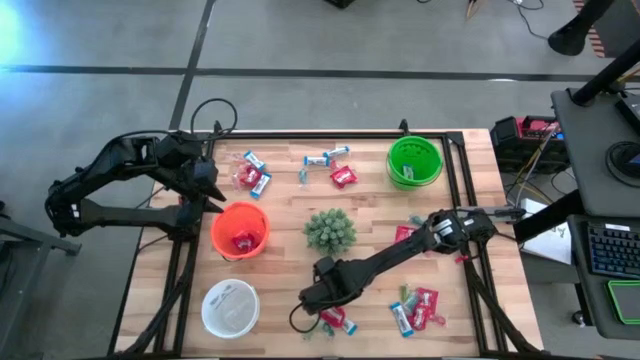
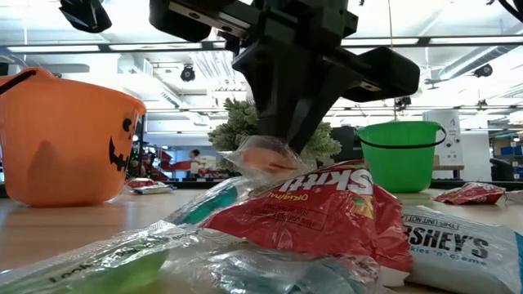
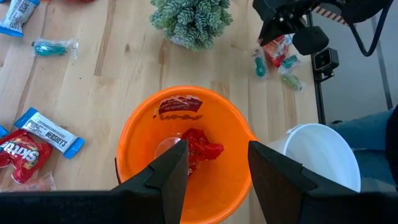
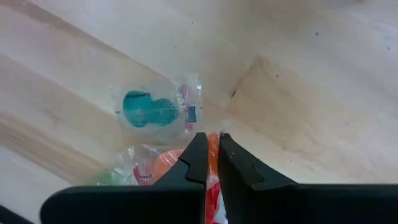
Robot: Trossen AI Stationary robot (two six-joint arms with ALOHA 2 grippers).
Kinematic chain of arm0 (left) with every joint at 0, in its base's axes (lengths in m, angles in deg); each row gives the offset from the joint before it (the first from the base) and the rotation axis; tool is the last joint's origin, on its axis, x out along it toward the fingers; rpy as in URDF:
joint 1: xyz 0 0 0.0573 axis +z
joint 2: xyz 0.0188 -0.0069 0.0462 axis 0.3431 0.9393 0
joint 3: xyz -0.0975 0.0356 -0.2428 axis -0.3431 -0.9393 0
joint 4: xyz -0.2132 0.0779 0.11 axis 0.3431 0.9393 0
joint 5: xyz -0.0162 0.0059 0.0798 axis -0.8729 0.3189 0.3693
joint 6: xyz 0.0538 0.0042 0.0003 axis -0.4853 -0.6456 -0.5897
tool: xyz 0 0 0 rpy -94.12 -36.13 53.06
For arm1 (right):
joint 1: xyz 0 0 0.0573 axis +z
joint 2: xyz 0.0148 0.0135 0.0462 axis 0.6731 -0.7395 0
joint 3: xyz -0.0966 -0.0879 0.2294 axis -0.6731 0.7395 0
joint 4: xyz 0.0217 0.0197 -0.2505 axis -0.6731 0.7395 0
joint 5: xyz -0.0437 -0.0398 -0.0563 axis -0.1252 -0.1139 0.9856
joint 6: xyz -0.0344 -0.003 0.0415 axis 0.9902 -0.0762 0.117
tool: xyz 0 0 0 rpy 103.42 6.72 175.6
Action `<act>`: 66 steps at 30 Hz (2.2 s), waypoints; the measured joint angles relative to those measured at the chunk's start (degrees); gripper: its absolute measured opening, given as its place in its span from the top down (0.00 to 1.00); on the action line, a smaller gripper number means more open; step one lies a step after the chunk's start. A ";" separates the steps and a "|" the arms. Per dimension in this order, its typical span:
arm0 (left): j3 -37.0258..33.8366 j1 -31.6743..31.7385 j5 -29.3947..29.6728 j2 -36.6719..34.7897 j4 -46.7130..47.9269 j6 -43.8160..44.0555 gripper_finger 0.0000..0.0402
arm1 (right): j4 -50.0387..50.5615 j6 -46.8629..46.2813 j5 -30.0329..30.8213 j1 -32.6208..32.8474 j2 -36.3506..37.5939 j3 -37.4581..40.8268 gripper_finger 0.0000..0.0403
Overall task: Sort candy
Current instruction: Put the orange gummy into the white bucket
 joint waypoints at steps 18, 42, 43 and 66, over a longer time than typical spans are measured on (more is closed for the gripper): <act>0.00 0.00 0.00 0.00 0.00 -0.70 0.63 | -0.07 5.54 -1.18 -0.49 0.02 -0.17 0.97; 0.00 -0.01 0.00 -0.01 0.00 -0.52 0.63 | 0.03 7.28 -4.49 -0.86 0.02 -5.10 0.95; 0.00 -0.01 0.00 0.00 0.00 -0.52 0.63 | 0.72 7.25 -3.22 -0.86 0.06 -5.69 0.95; 0.00 -0.02 0.00 0.05 -0.02 -0.68 0.63 | -3.13 10.33 -6.14 -1.05 0.11 -6.34 0.96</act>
